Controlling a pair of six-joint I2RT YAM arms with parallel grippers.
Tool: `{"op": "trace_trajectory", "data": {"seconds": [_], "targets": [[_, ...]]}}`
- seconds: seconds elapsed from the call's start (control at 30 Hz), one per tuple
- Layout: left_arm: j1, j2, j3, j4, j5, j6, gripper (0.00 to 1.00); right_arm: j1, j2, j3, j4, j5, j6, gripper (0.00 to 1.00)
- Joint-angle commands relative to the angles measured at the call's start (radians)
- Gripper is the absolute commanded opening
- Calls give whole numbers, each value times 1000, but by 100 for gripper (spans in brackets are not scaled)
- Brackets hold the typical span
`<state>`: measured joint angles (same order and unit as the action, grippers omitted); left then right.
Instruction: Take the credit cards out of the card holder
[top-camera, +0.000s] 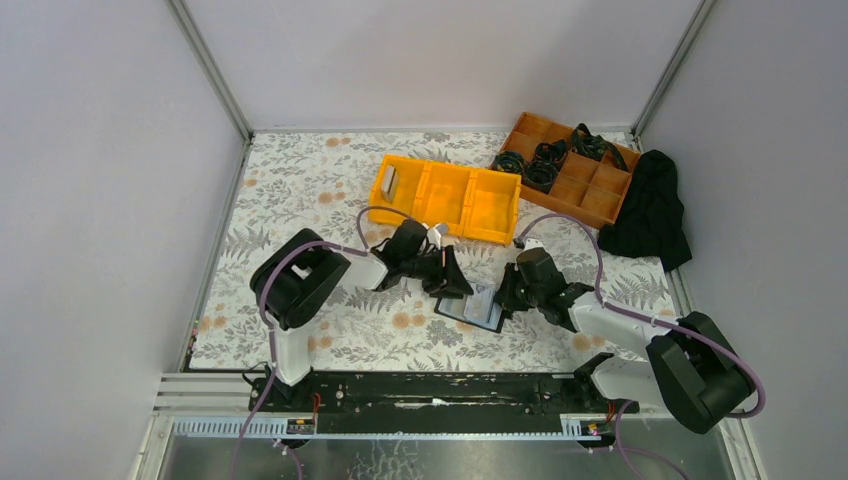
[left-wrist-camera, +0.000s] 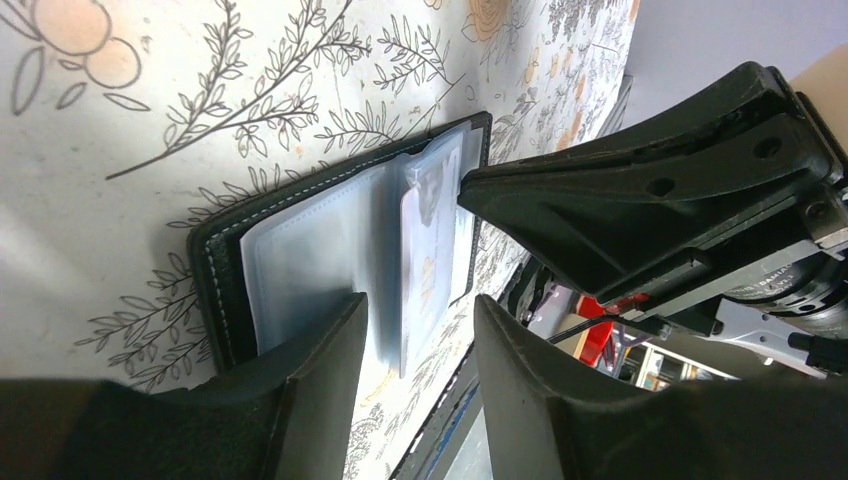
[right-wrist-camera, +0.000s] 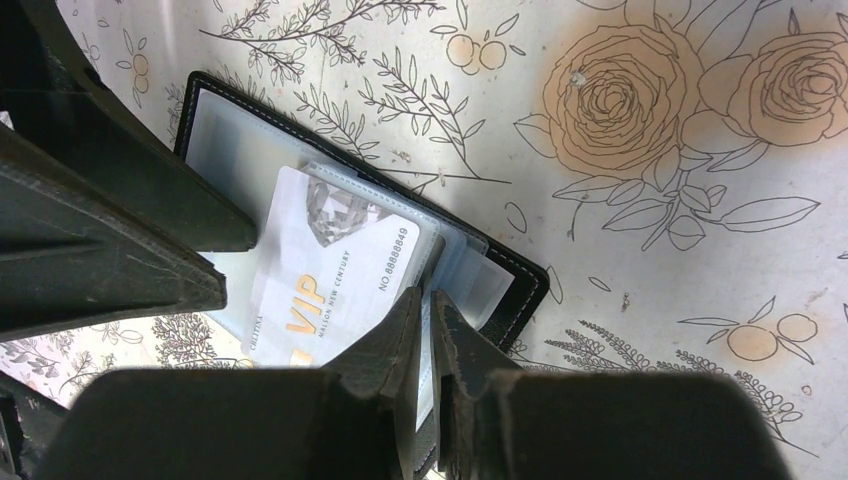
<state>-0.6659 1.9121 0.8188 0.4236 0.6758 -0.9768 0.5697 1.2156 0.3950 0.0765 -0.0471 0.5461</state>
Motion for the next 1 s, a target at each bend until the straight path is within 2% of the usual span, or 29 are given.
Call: {"op": "trace_trajectory", "data": {"seconds": [0.0,0.4,0.63,0.97], "targets": [[33,-7,0,-156,-63,117,52,13,25,-7,-18,-11,6,14],[4,-47,-23,-103,11,69,49,13,36,-3,-13,-16,4,14],[-49,-5,-45,51,64,-34,48,13,39,-3,-18,-17,0,14],[-67,-29,-53,106,78,-76,42,13,63,-15,3,-25,8,14]]}}
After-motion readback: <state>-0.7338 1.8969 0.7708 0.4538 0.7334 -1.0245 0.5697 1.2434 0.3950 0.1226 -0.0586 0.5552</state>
